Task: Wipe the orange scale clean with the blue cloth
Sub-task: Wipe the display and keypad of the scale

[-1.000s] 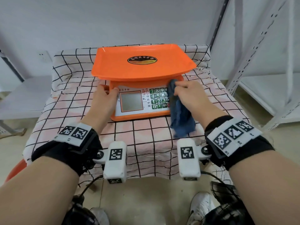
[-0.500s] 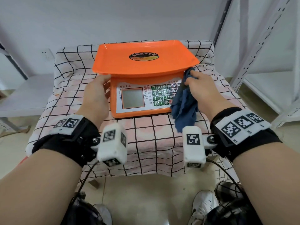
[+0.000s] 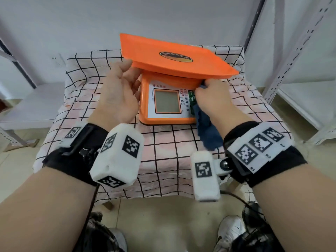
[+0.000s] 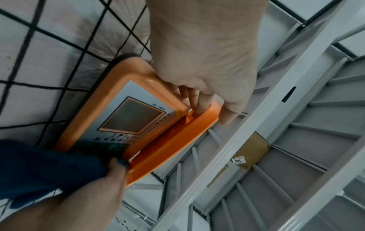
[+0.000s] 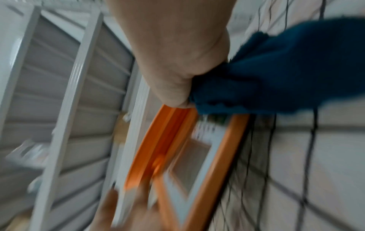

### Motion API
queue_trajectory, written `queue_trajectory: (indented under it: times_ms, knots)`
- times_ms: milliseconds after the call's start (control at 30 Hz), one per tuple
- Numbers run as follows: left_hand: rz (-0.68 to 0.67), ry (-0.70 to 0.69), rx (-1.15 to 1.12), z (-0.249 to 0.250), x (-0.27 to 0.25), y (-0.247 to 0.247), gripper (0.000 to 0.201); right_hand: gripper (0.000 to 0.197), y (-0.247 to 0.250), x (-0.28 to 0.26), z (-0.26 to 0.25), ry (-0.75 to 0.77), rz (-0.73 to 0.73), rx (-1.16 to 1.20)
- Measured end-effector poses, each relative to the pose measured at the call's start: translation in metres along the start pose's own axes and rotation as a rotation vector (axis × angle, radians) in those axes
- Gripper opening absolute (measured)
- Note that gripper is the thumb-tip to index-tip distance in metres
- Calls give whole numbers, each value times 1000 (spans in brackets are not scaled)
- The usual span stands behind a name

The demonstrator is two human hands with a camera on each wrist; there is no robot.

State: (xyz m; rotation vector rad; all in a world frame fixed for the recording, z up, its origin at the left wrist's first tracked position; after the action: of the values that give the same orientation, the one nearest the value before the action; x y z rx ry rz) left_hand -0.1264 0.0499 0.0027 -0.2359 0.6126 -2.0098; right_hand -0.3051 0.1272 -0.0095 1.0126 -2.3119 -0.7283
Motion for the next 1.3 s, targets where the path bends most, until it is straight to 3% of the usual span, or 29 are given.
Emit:
queue_trajectory:
  times_ms: [100,167,233,333,500,633,867,967,1100,1167,1300]
  knots:
    - [-23,1,1,-1,-4,-1,28,9,-22,-21,-31,217,-131,-106]
    - [-19,2,7,-1,-6,-1,29,31,-32,-34,-42,316,-192,-213]
    - [-6,3,13,0,-8,0,29,45,-29,-36,-39,298,-129,-303]
    - [20,2,55,0,-11,1,28,37,-11,-24,-8,201,-14,-306]
    - [172,-12,212,-3,-11,13,21,32,15,-9,39,39,41,-396]
    - [283,29,278,-9,-11,32,15,29,-9,-23,14,151,50,-500]
    - [283,17,393,-12,-14,42,15,42,-67,-69,-46,528,-189,-570]
    - [294,21,465,-10,-13,46,15,42,-46,-57,-31,501,-196,-597]
    - [333,153,525,-15,-10,57,8,36,-6,-38,-1,309,-35,-628]
    - [317,207,564,-18,-12,59,11,32,-3,-38,4,258,-25,-645]
    - [289,238,616,-16,-13,63,11,24,-37,-59,-20,415,-124,-544]
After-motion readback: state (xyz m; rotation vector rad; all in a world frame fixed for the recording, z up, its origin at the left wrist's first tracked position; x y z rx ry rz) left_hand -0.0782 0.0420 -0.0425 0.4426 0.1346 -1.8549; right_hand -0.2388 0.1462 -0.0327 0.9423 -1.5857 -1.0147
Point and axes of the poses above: each hand's wrist, its own x-axis towards the middle knuckle, its own y-axis out of the back of the hand, z = x × y, the point moved 4 cm from there along x, towards the middle knuckle, and after that the axes turned 4 degrees about y, right-handed, at the moved point
